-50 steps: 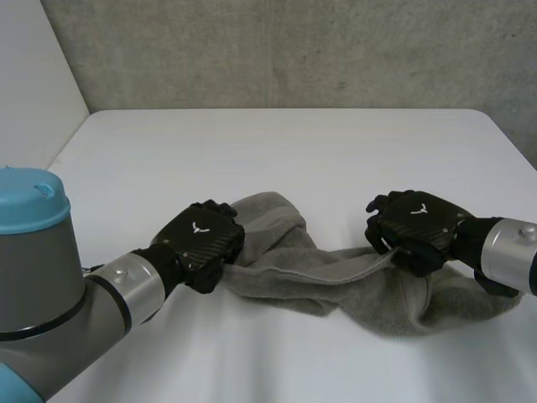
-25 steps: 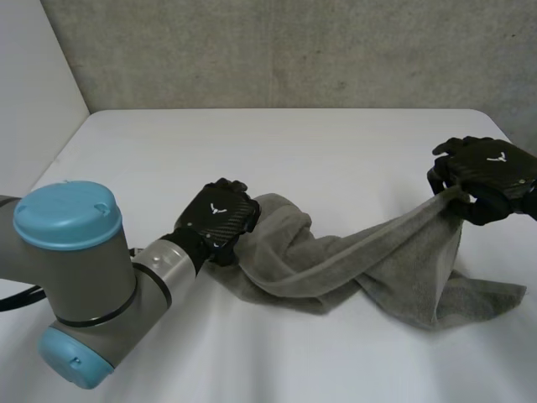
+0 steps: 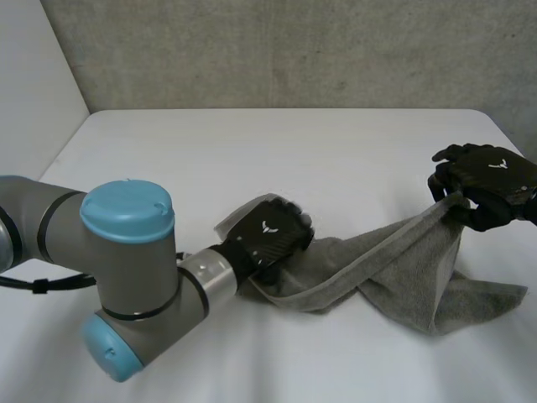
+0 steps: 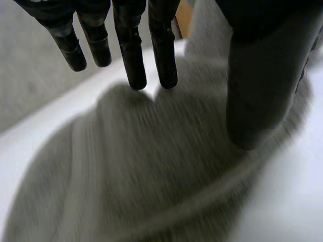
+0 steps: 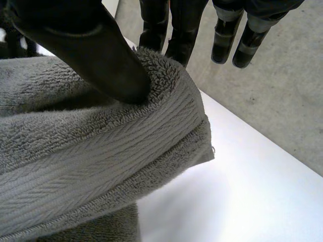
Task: Fold the towel.
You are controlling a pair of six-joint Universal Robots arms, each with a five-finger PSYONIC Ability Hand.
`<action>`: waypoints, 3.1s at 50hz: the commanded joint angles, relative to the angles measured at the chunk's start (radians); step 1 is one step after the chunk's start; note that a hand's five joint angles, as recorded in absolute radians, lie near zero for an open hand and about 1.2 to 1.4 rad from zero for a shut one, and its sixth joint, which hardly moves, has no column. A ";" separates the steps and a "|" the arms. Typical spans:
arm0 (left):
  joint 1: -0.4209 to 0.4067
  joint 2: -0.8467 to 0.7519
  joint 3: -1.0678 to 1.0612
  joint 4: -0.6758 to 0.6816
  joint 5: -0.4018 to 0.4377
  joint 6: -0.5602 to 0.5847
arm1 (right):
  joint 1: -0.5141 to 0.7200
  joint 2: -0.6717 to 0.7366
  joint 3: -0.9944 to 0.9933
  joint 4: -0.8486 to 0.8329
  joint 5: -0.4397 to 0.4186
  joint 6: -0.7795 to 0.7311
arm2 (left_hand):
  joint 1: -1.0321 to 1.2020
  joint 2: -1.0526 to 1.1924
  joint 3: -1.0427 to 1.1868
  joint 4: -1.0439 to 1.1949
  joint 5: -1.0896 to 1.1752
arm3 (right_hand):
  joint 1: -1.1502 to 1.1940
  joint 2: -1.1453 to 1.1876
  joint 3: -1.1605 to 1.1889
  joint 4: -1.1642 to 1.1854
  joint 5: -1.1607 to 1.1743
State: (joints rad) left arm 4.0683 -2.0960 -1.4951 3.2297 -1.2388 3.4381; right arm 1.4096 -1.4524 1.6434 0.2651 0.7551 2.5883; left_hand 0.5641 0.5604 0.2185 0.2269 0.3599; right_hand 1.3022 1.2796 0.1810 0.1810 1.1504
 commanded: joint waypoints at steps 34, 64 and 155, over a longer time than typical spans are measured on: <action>-0.121 0.179 -0.261 0.035 -0.315 -0.290 | 0.032 0.141 -0.039 -0.207 0.059 0.279 | 0.128 0.132 -0.044 -0.052 0.158 | 0.094 0.117 -0.006 -0.006 0.071; -0.117 -0.114 0.000 0.156 -0.426 -0.267 | 0.035 0.129 0.001 -0.208 0.047 0.273 | 0.060 0.064 -0.044 -0.052 0.090 | 0.094 0.117 -0.006 -0.006 0.071; 0.130 -0.008 -0.336 0.424 -0.040 0.286 | 0.293 0.205 0.191 -0.463 0.153 -0.145 | 0.832 0.836 -0.044 -0.052 0.862 | 0.094 0.117 -0.006 -0.006 0.071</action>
State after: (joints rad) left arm 4.2285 -2.0178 -1.8483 3.6544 -1.2275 3.7271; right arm 1.7002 -1.3234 1.8382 -0.2034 0.8988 2.4542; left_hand 1.2576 1.3479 0.2185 0.2269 1.1425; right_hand 1.3025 1.2794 0.1810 0.1810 1.1695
